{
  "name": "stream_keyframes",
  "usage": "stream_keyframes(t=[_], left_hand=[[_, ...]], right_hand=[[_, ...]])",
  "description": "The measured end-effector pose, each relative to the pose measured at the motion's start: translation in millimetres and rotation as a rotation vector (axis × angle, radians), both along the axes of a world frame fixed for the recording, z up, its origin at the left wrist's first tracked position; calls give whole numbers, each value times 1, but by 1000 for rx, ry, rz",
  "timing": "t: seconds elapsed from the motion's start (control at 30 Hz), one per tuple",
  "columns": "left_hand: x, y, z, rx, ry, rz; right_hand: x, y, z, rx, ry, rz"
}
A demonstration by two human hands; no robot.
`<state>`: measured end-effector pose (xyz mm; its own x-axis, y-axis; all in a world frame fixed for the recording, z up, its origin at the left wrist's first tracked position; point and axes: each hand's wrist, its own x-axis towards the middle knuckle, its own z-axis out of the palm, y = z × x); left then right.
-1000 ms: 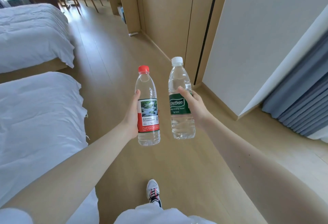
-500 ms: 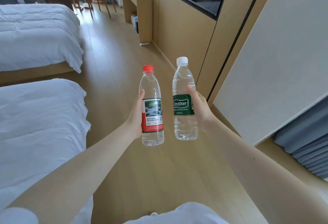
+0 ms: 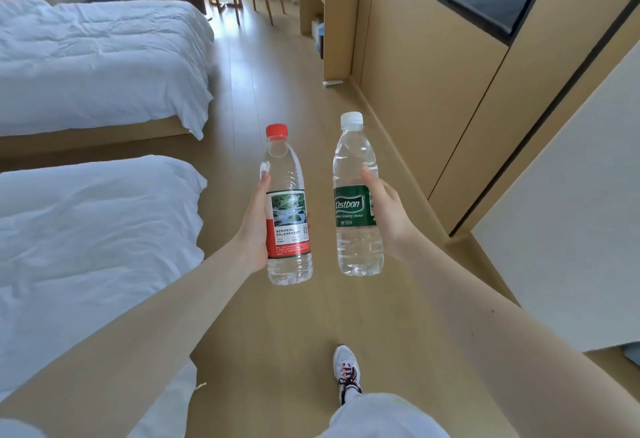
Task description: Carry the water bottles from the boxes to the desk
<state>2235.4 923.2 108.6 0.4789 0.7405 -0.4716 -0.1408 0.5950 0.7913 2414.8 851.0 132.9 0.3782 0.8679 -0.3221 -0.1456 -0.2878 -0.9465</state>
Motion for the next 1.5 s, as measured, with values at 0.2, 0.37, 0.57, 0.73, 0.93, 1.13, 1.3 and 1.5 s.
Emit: stream_keyframes(t=[0.2, 0.37, 0.57, 0.73, 0.93, 1.13, 1.3, 1.5], left_hand=[[62, 67, 11, -34, -32, 60], [97, 108, 15, -89, -107, 75], [114, 154, 7, -99, -77, 70], [129, 185, 2, -80, -65, 20], [144, 242, -6, -21, -58, -65], [147, 325, 4, 44, -94, -120], [140, 392, 16, 73, -114, -134], [124, 447, 6, 57, -158, -124]], right_hand=[[64, 87, -3, 30, 37, 66], [102, 143, -3, 39, 74, 112], [125, 183, -4, 61, 109, 158], [137, 210, -7, 48, 112, 150], [146, 252, -5, 41, 75, 84], [143, 318, 16, 40, 20, 21], [131, 382, 27, 60, 15, -45], [113, 433, 23, 47, -21, 7]])
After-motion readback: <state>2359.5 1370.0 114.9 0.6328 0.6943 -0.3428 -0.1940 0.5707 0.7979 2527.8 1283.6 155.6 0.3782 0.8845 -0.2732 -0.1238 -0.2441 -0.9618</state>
